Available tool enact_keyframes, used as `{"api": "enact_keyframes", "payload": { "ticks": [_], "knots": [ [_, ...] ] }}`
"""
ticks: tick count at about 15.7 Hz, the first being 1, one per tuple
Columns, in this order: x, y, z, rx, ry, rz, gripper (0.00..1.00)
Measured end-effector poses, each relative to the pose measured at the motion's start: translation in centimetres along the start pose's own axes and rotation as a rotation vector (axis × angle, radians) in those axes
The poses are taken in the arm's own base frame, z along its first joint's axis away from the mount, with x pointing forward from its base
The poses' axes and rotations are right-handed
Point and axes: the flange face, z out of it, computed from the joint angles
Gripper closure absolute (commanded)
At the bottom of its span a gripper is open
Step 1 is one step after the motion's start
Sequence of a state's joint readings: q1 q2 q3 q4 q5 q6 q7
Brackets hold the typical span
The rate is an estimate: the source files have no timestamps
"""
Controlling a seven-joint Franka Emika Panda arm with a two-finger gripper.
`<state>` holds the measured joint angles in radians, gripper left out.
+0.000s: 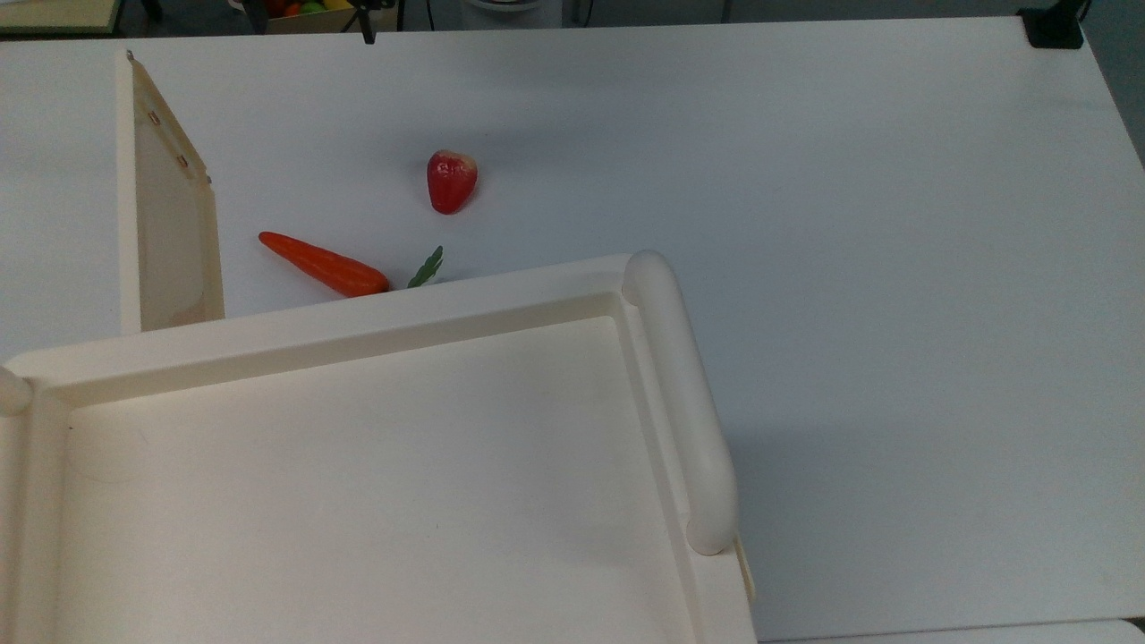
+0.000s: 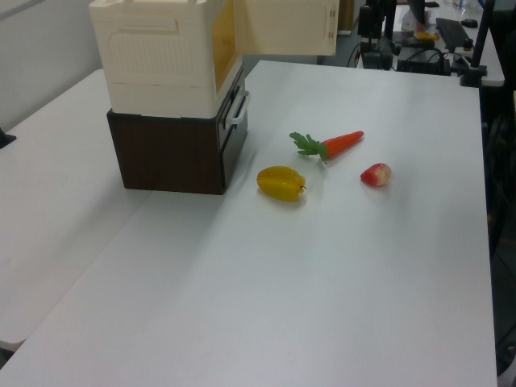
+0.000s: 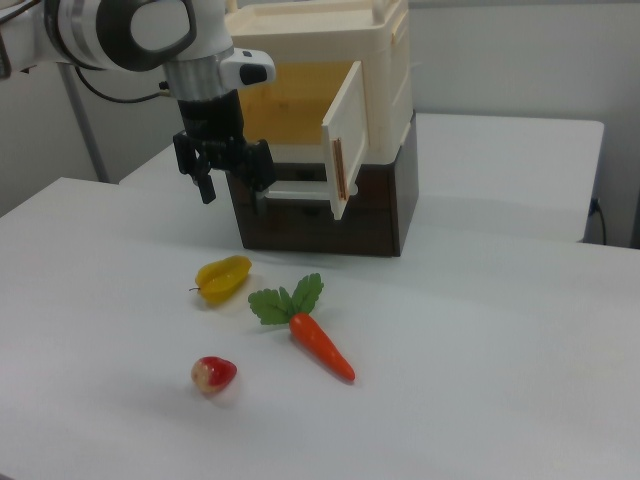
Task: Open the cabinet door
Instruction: 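Release the door and pull the gripper back from the cabinet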
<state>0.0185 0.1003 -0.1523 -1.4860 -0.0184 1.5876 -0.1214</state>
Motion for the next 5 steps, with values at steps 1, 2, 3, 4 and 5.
{"api": "enact_keyframes", "payload": {
  "ticks": [1, 2, 3, 4, 5],
  "knots": [
    [-0.05, 0.01, -0.1, 0.0, 0.002, 0.0, 0.0],
    [-0.1, 0.03, -0.21, 0.0, 0.004, 0.001, 0.0],
    [-0.15, 0.04, -0.3, 0.0, 0.005, 0.01, 0.0],
    [-0.18, 0.03, -0.37, 0.0, 0.006, 0.023, 0.0],
    [-0.2, 0.02, -0.41, 0.0, 0.007, 0.035, 0.0]
  ]
}}
